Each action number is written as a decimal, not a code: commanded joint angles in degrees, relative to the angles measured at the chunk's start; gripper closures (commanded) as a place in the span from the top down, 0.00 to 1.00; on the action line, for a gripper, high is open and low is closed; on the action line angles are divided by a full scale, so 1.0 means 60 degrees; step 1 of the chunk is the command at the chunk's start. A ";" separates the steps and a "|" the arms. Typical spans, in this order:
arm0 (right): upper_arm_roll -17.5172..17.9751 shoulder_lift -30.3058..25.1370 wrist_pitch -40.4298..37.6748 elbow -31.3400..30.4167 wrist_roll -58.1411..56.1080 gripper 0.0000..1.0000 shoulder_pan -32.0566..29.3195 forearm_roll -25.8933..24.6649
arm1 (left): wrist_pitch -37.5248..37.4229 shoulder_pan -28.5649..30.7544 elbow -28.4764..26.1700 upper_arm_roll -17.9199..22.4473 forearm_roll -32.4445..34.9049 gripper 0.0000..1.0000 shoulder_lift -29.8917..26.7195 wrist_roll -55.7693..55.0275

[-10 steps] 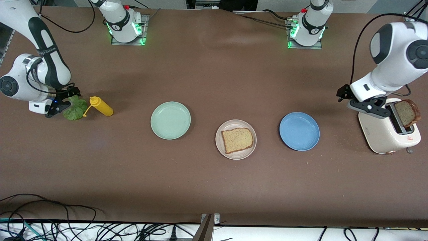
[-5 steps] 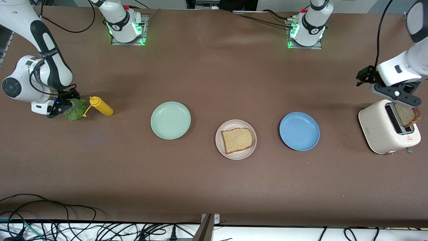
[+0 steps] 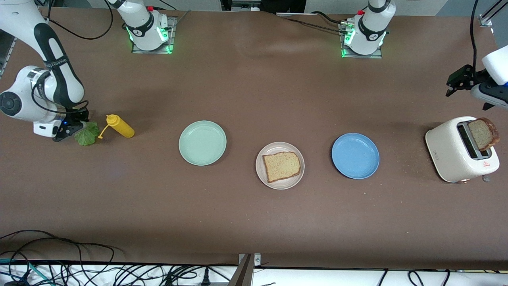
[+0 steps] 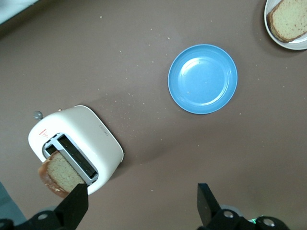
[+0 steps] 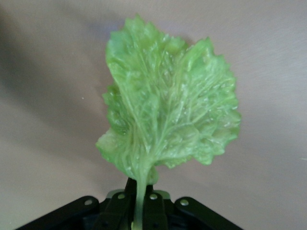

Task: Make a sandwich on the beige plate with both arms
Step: 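Grasp the green lettuce leaf with the right gripper and lift it, then carry the lettuce leaf with the right gripper over the bread, then lower the lettuce onto the bread and open the right gripper, then move the right gripper back to the yellow squeeze bottle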

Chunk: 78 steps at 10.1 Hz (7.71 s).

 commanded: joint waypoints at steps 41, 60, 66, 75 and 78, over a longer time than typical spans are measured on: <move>0.4508 0.6428 0.3879 0.9131 0.7714 0.63 0.7246 -0.5417 | -0.0329 0.0774 0.1500 -0.0456 -0.1093 1.00 0.0993 0.0606; 0.3909 -0.0176 -0.8156 0.8691 0.6985 1.00 0.3441 -0.0831 | -0.0373 0.0774 0.1500 -0.0456 -0.1093 1.00 0.0993 0.0592; 0.0134 -0.1845 -0.7189 0.5435 0.1559 1.00 0.2910 0.0965 | -0.0476 0.0774 0.1485 -0.0456 -0.1093 1.00 0.0993 0.0592; -0.2728 -0.2116 -0.2712 -0.0580 -0.9895 1.00 0.2590 0.7131 | -0.0490 0.0789 0.1485 -0.0456 -0.1078 1.00 0.0993 0.0606; -0.2729 -0.0798 -0.2830 -0.0552 -1.3210 1.00 0.2193 0.9213 | -0.0490 0.0803 0.1485 -0.0456 -0.1093 1.00 0.1007 0.0606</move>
